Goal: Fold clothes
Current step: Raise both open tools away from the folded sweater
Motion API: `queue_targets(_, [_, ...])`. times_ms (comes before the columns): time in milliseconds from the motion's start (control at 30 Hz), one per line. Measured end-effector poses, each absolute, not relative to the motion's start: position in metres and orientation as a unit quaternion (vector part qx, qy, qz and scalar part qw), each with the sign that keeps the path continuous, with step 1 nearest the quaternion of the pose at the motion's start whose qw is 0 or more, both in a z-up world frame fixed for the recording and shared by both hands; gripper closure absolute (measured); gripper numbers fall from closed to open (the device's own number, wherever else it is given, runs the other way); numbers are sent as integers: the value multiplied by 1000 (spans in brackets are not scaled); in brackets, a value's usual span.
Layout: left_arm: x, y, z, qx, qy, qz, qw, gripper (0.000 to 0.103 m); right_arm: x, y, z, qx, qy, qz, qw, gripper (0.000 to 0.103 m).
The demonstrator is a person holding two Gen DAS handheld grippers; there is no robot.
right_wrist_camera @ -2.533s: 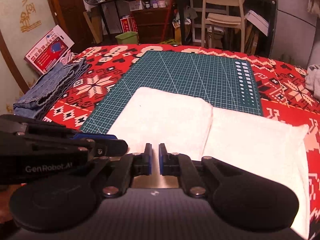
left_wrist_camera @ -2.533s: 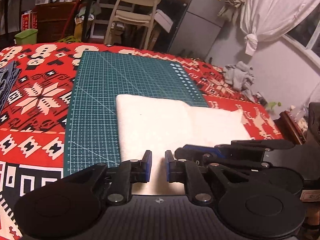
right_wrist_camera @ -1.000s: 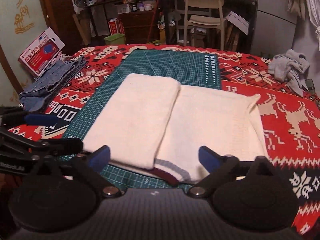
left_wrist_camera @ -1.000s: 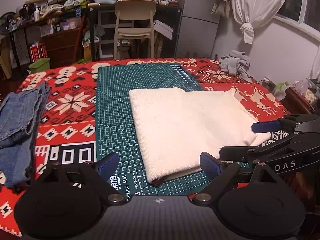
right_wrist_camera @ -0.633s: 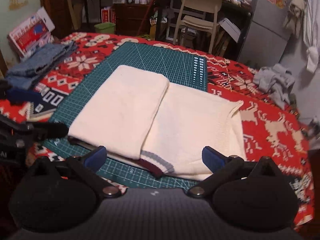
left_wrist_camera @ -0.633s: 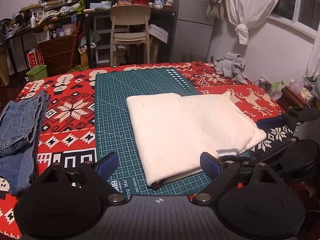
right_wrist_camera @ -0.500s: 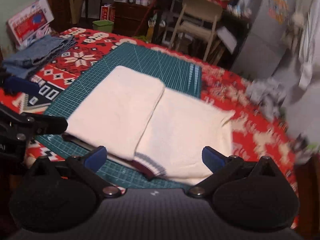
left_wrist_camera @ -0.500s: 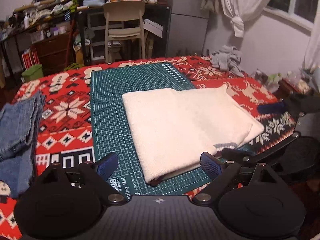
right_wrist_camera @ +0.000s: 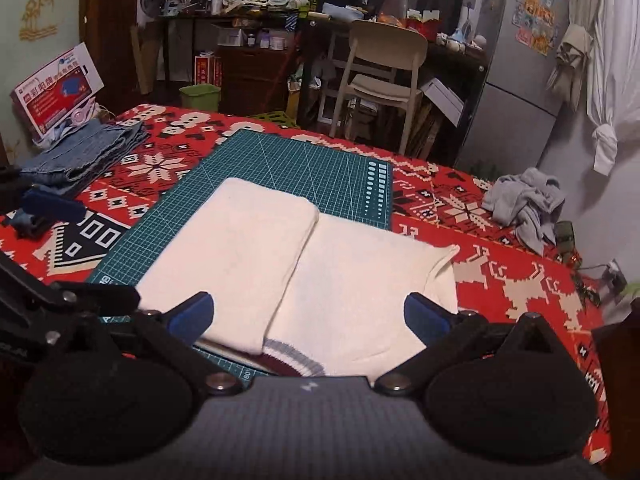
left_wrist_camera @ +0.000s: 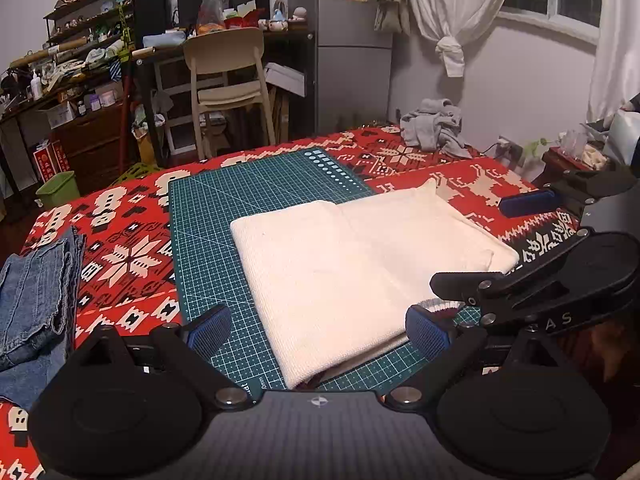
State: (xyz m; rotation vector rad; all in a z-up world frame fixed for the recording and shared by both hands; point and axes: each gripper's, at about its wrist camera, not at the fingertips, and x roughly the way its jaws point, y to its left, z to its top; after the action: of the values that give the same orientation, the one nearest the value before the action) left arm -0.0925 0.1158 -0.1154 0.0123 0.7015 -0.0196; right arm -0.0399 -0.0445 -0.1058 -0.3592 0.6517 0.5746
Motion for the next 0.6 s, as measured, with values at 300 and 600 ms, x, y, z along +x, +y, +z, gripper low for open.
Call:
queue_targets(300, [-74,122,-118,-37,383,5,923,34,-28,-43,-103,-138,337,262,894,7])
queue_targets(600, [-67,137,-134,-138,411,10,901,79,-25,-39,-108,-90,351,266,893,59])
